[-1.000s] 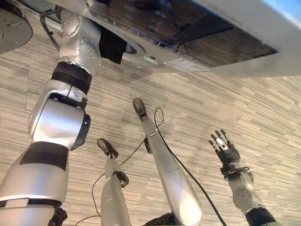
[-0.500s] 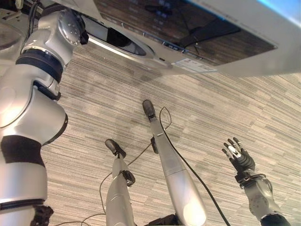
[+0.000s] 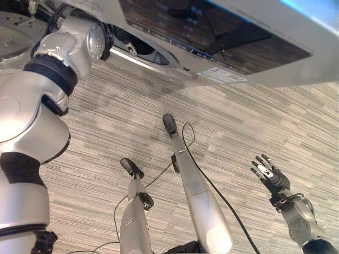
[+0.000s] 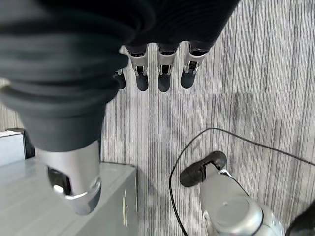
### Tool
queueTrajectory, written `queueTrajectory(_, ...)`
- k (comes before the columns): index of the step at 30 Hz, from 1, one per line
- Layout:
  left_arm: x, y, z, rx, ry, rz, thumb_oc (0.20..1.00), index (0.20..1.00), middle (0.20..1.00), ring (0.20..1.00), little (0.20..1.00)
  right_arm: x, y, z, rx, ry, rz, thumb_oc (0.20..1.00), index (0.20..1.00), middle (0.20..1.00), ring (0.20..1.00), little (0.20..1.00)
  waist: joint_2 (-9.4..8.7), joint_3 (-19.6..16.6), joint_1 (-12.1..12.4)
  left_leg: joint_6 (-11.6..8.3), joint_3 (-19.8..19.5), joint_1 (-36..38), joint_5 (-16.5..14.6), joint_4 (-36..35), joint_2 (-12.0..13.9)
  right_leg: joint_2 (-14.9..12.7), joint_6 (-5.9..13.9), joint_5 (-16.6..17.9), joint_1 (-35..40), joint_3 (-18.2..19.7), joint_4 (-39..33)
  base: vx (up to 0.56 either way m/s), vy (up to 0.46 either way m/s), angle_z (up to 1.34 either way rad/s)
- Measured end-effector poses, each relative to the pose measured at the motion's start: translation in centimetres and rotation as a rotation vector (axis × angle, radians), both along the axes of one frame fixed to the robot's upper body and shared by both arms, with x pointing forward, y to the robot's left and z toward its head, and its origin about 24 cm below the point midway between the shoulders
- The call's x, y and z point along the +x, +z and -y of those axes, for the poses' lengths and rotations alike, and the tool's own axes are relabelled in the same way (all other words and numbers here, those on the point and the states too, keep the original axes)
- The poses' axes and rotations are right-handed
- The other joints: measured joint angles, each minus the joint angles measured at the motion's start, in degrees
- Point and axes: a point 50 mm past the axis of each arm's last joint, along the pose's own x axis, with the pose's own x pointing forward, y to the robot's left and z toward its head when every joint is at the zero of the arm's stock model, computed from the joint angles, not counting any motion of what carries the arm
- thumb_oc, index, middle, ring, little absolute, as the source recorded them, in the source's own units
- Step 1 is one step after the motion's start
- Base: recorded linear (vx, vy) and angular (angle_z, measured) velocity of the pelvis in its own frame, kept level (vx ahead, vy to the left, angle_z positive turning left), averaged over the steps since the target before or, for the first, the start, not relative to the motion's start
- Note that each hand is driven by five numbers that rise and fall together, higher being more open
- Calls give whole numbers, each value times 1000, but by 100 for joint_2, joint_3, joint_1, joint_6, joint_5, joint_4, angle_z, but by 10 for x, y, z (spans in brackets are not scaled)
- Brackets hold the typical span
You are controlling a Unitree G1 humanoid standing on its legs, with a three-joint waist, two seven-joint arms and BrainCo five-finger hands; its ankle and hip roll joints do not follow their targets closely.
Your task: Grab the laundry basket,head to the washer,open it,put in the laundry and shut it.
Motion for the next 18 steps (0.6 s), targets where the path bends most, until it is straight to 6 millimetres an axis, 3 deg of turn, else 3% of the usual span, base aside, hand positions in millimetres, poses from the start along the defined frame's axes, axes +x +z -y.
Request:
queueTrajectory(1,1,-12,1,-53,-27,-13,1000,1000,1000,1000,1000,0,-1,-1,4,-2,-1,1000,1000,1000,1000,1000,51,-38,37,25,-19,17,16,-12,-9,-24,36,-34,3,-14,40,-56,57,14)
queueTrajectory(2,1,-45,1,-223,-80,-41,1000,1000,1000,1000,1000,-1,-6,-7,17,3,-11,1000,1000,1000,1000,1000,131,-90,66,45,-21,146,0,-14,-28,-33,12,-107,108,-6,112,-57,51,11)
queueTrajectory(5,-1,-105,-15,-345,-40,-151,1000,1000,1000,1000,1000,-2,-12,-16,28,13,-22,1000,1000,1000,1000,1000,231,-171,165,66,-36,317,-13,-16,-28,-52,70,-199,238,-30,207,-63,58,4)
queueTrajectory(6,-7,-141,-25,-418,-8,-226,1000,1000,1000,1000,1000,-4,-17,-20,29,10,-43,1000,1000,1000,1000,1000,266,-206,193,63,-54,416,-15,-15,-28,-64,65,-261,325,-43,269,-58,65,8)
queueTrajectory(8,-16,-176,-31,-441,22,-308,1000,1000,1000,1000,1000,-6,-21,-22,8,14,-66,1000,1000,1000,1000,1000,294,-248,233,42,-59,503,-29,-15,-29,-95,66,-356,410,-74,287,-43,66,19)
queueTrajectory(10,-33,-226,-33,-465,49,-435,1000,1000,1000,1000,1000,-13,-33,-19,-18,-21,-123,1000,1000,1000,1000,1000,290,-381,376,42,-60,603,-29,-16,-34,-144,78,-397,528,-93,318,-50,114,17)
queueTrajectory(11,-38,-238,-34,-483,57,-462,1000,1000,1000,1000,1000,-14,-35,-18,-25,-32,-136,1000,1000,1000,1000,1000,299,-407,392,43,-61,628,-28,-16,-33,-151,81,-397,571,-107,308,-99,56,6)
queueTrajectory(13,-61,-283,-36,-559,105,-586,1000,1000,1000,1000,1000,-19,-42,-16,-62,-48,-183,1000,1000,1000,1000,1000,287,-415,426,82,-86,926,-2,-15,-25,-155,104,-411,904,-148,270,-97,61,3)
queueTrajectory(16,-94,-331,-29,-666,149,-734,1000,1000,1000,1000,1000,-27,-50,-14,-100,-63,-235,1000,1000,1000,1000,1000,291,-569,477,132,-103,1121,-42,-19,-52,-194,159,-488,1118,-145,274,-20,92,4)
queueTrajectory(18,-131,-376,-22,-781,223,-883,1000,1000,1000,1000,1000,-28,-58,-14,-134,-74,-291,1000,1000,1000,1000,1000,271,-591,520,182,-230,1415,-78,-21,-31,-218,179,-498,1563,-252,160,-18,114,17)
